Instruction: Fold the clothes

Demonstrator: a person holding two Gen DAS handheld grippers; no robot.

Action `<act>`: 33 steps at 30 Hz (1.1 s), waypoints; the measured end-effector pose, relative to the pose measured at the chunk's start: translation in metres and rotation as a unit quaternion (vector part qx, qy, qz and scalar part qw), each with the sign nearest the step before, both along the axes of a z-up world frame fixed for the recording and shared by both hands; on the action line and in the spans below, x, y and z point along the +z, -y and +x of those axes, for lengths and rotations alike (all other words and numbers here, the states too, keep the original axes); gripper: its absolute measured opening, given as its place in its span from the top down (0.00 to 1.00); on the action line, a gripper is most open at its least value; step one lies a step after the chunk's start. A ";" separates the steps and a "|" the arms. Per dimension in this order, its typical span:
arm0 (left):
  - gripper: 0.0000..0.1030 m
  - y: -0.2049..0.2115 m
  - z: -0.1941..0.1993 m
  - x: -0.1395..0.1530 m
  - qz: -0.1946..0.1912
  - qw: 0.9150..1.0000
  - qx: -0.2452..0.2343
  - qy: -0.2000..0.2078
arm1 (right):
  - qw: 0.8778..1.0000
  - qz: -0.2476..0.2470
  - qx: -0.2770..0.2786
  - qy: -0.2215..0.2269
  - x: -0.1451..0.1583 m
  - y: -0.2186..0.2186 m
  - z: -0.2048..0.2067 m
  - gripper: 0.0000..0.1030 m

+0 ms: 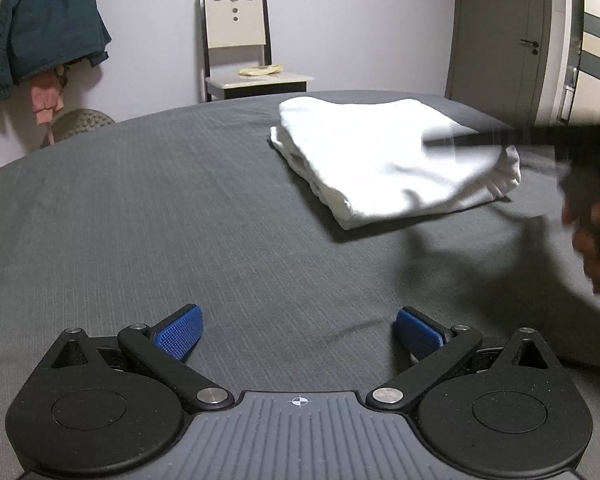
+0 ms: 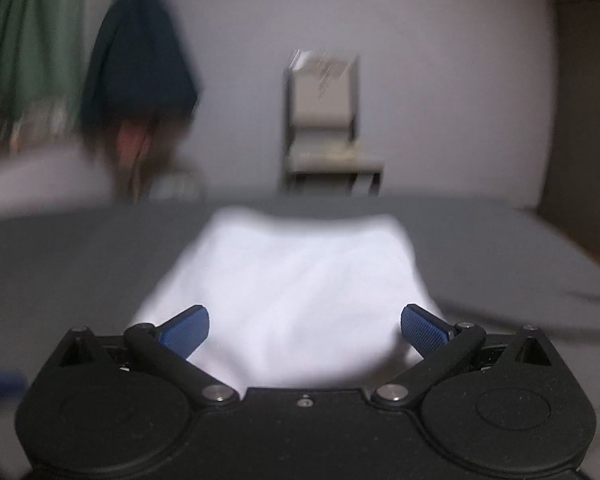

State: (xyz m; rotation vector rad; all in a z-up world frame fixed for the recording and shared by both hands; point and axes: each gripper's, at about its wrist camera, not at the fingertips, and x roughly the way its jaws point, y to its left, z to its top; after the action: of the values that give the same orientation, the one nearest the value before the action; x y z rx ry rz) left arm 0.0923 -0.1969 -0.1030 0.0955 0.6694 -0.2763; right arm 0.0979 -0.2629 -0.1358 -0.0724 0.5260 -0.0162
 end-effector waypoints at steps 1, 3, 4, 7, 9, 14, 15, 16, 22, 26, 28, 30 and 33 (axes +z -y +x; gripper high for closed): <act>0.00 -0.001 0.001 0.000 0.000 1.000 0.000 0.000 | 1.000 -0.021 0.013 -0.013 -0.004 -0.003 -0.001 0.00; 0.00 -0.001 0.002 0.001 -0.001 1.000 0.001 -0.001 | 0.999 -0.038 0.029 -0.021 -0.001 -0.009 -0.011 0.00; 0.00 -0.001 0.002 0.001 -0.002 1.000 0.002 -0.001 | 0.999 -0.014 0.029 -0.028 0.004 -0.008 -0.017 0.00; 0.00 -0.001 0.004 0.001 -0.004 1.000 0.006 0.002 | 0.998 0.053 -0.022 -0.016 0.014 -0.004 -0.045 0.00; 0.00 0.001 0.006 0.000 -0.003 1.000 0.008 0.005 | 0.996 0.065 -0.059 -0.005 0.010 -0.006 -0.060 0.00; 0.00 0.006 0.014 -0.001 -0.001 1.000 0.012 0.008 | 0.992 0.059 -0.107 -0.031 -0.017 -0.008 -0.057 0.00; 0.00 0.006 0.016 -0.001 -0.001 1.000 0.015 0.008 | 0.992 0.051 -0.108 -0.045 -0.023 -0.009 -0.052 0.00; 0.00 0.007 0.017 -0.001 -0.001 1.000 0.018 0.008 | 0.991 0.050 -0.111 -0.052 -0.028 -0.010 -0.051 0.00; 0.00 0.008 0.024 -0.003 -0.001 1.000 0.029 0.009 | 0.989 0.058 -0.124 -0.049 -0.035 -0.011 -0.058 0.00; 0.00 0.008 0.024 -0.003 0.000 1.000 0.029 0.011 | 0.989 0.059 -0.129 -0.049 -0.036 -0.010 -0.058 0.00; 0.00 0.008 0.025 -0.003 0.000 1.000 0.029 0.011 | 0.988 0.058 -0.132 -0.049 -0.036 -0.011 -0.058 0.00; 0.00 0.008 0.025 -0.003 0.000 1.000 0.029 0.011 | 0.987 0.055 -0.140 -0.050 -0.036 -0.011 -0.058 0.00; 0.00 0.009 0.025 -0.003 0.000 1.000 0.029 0.011 | 0.984 0.047 -0.164 -0.046 -0.037 -0.017 -0.066 0.00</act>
State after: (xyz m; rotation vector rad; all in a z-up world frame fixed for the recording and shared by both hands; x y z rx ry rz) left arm 0.1171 -0.2054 -0.1063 0.0797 0.6491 -0.2189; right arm 0.0323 -0.2462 -0.1723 0.1074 0.6261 -0.3104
